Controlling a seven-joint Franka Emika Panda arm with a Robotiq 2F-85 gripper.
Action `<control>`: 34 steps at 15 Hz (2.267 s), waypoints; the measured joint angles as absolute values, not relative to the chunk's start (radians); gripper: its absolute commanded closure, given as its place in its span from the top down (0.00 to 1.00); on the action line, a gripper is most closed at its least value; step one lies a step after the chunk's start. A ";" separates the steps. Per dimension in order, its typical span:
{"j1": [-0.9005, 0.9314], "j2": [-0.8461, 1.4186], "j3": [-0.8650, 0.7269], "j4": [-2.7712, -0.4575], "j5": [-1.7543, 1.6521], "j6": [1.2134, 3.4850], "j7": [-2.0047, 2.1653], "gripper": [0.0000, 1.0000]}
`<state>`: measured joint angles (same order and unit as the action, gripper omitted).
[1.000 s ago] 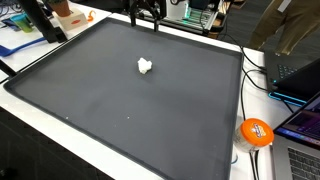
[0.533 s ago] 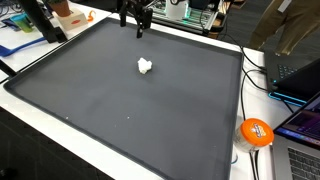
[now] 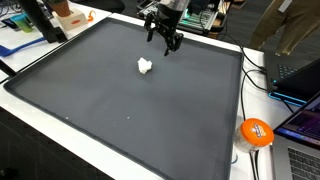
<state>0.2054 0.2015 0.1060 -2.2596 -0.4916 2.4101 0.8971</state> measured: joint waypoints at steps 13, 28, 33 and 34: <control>0.253 0.466 -0.009 -2.041 -0.554 2.407 0.951 0.40; 0.201 0.479 0.003 -2.008 -0.253 2.367 0.641 0.02; 0.141 0.479 0.047 -1.997 -0.012 2.367 0.417 0.32; 0.138 0.479 0.047 -1.995 0.011 2.367 0.403 0.34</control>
<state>0.1379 0.4792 0.0472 -1.9951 0.0113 2.3669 0.4027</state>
